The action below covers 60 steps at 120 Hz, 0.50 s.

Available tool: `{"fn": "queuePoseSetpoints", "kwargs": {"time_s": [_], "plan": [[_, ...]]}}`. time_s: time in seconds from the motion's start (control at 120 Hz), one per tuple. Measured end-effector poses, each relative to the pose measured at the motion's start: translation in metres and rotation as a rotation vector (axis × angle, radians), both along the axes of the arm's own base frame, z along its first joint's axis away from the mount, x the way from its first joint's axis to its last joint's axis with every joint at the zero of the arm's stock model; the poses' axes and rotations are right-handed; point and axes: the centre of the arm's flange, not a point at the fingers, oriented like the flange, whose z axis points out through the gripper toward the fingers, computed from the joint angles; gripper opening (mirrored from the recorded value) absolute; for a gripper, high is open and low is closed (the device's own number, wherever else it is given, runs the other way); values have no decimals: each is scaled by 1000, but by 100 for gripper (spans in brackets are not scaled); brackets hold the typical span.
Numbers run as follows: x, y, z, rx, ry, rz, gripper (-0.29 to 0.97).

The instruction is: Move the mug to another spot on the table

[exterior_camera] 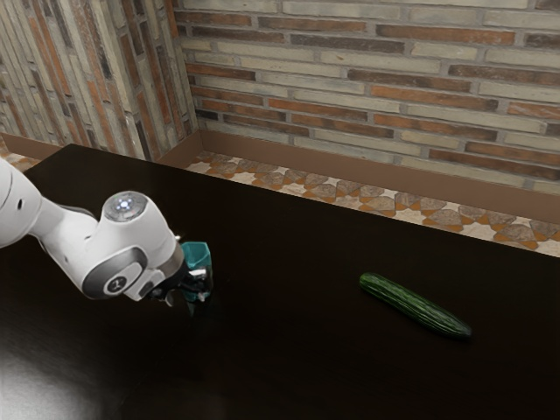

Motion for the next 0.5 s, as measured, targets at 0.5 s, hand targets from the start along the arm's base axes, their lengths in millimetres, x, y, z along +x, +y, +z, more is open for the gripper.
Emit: {"fn": "queuePoseSetpoints", "kwargs": {"time_s": [0.5], "plan": [[-17,-21,121,29,-157,33,54]]}}
